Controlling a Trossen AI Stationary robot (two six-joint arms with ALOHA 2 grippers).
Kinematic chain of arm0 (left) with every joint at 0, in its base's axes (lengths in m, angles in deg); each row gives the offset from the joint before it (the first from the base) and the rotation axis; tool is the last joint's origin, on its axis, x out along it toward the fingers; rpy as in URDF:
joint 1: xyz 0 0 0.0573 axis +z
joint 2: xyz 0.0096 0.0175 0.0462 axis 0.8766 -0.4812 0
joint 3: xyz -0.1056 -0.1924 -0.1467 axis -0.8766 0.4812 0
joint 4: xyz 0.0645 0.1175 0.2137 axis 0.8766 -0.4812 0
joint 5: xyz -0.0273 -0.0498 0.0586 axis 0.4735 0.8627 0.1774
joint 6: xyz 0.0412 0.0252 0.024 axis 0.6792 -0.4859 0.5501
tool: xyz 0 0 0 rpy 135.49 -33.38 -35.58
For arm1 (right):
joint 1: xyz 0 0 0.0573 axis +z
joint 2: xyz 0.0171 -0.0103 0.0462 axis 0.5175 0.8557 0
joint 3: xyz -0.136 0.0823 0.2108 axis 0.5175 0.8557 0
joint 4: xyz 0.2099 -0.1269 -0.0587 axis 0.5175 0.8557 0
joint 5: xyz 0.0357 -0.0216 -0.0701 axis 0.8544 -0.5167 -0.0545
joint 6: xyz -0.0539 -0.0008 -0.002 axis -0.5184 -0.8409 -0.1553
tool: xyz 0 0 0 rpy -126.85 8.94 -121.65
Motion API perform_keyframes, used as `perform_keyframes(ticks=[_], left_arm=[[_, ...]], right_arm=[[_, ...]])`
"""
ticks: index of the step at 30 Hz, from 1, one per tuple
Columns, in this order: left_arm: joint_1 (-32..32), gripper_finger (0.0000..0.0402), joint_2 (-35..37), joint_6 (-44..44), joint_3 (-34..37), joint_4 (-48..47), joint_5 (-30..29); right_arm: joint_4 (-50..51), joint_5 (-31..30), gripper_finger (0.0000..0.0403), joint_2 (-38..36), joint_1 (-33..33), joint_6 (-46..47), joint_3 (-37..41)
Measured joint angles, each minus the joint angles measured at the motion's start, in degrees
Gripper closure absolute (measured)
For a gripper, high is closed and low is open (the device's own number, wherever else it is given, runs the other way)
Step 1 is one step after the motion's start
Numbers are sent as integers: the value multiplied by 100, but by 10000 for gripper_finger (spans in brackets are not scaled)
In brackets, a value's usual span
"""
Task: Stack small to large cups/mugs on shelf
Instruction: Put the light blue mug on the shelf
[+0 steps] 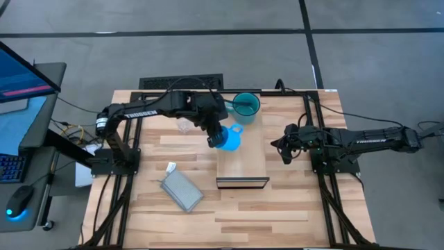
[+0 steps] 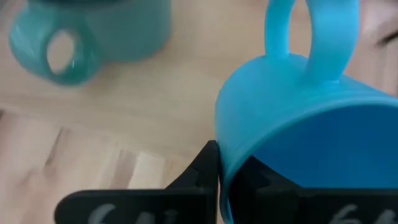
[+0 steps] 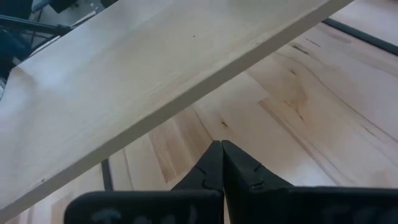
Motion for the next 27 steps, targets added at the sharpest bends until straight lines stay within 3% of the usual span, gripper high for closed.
perform_keyframes(ticks=[11, 22, 27], left_arm=[[150, 401, -688, 658, -1008, -521, 100], [-38, 401, -1854, 1090, -2543, -2127, 8], [-46, 401, -2160, 1137, -2946, -2313, 72]], right_arm=[[-72, 0, 379, 1, -12, 26, -2], [-131, 0, 379, 4, -13, 26, -2], [-128, 0, 383, 4, -11, 26, -2]])
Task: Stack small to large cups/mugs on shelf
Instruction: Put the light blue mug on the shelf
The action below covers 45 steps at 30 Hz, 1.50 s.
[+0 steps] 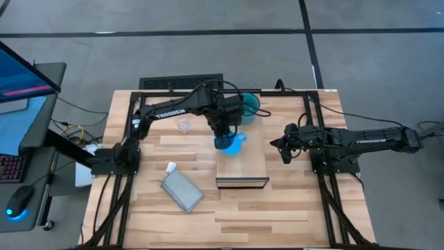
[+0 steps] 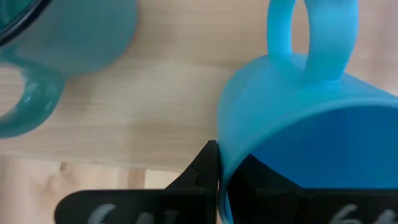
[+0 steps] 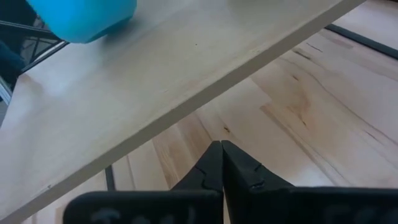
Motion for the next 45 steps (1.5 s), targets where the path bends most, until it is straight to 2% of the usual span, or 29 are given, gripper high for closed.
perform_keyframes(ticks=[7, 16, 28, 34, 45], left_arm=[[-1, 401, -3, 0, -6, -53, 144], [-2, 382, 11, 65, 0, 193, 120], [7, 365, 11, 314, 0, 356, 466], [7, 349, 20, 302, -4, 689, 433], [9, 347, 26, 515, -7, 1308, 320]], right_arm=[[7, -1, 383, 0, -2, -4, 0], [46, -2, 384, 0, -2, -44, 0], [134, -2, 380, 0, 0, -48, 0], [134, -2, 382, 0, -1, -52, 0], [134, -2, 382, 0, -1, -61, 0]])
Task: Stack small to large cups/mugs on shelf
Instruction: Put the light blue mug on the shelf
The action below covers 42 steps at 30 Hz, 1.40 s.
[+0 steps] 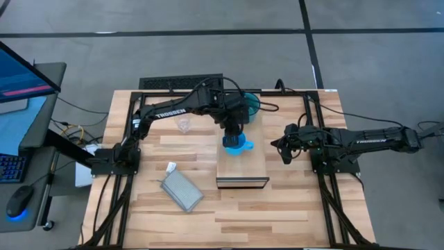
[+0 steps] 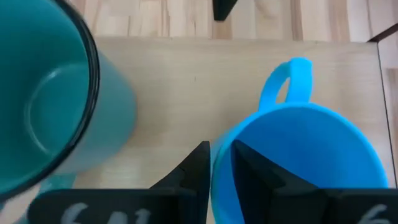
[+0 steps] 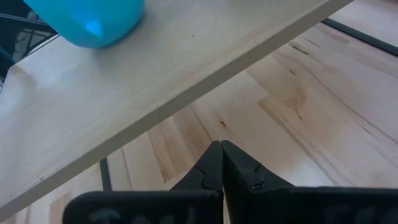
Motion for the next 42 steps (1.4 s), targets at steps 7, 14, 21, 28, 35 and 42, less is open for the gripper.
perform_keyframes(ticks=[7, 14, 21, 28, 35, 42], left_arm=[[-71, 347, 2, 111, 0, 164, 170], [-191, 347, 2, 262, -2, -12, 310], [-181, 347, 2, 223, -2, -10, 217], [-170, 339, 2, 29, -2, 17, 265], [-170, 284, 2, -65, -2, 41, 265], [-170, 256, 121, -98, -2, 130, 511]], right_arm=[[-1, 0, 379, 0, -1, 0, 0], [-1, -1, 382, 0, 0, 0, 0], [-1, -1, 379, 0, 0, 2, 0], [-1, 0, 383, 0, 1, 2, 0], [-3, 0, 381, 0, 1, 4, 0], [0, 0, 383, -54, 1, 4, 0]])
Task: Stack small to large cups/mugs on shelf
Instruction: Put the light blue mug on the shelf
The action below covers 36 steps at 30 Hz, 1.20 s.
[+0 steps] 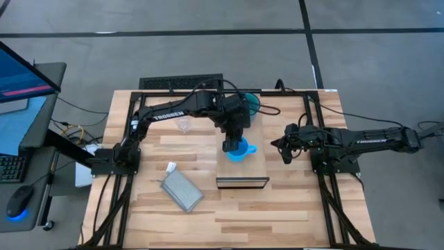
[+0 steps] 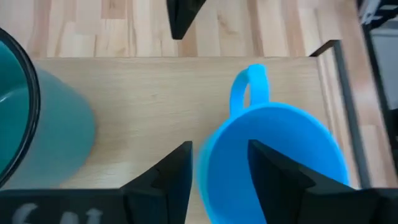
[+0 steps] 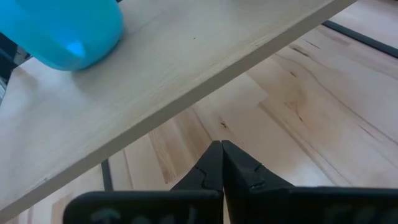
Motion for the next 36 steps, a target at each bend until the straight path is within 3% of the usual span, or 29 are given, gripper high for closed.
perform_keyframes(ticks=[8, 12, 20, 27, 31, 36], left_arm=[[0, 253, 375, -48, 0, 163, -217], [14, 253, 688, -55, 0, 189, -618], [33, 253, 1454, -190, 17, 725, -1073], [-10, 253, 2192, -229, 172, 1004, -1468], [-88, 253, 2915, -354, 1095, 1402, -1888], [-111, 253, 4371, -644, 3464, 3174, -1987]], right_arm=[[-5, 0, 380, -27, 0, 0, -7], [87, 2, 383, -37, -2, 0, -67], [983, 0, 384, -188, -2, -464, -999], [1095, -2, 383, -256, -2, -739, -1478], [1132, 0, 381, -247, 4, -739, -1480], [1129, 0, 384, -246, 9, -756, -1480]])
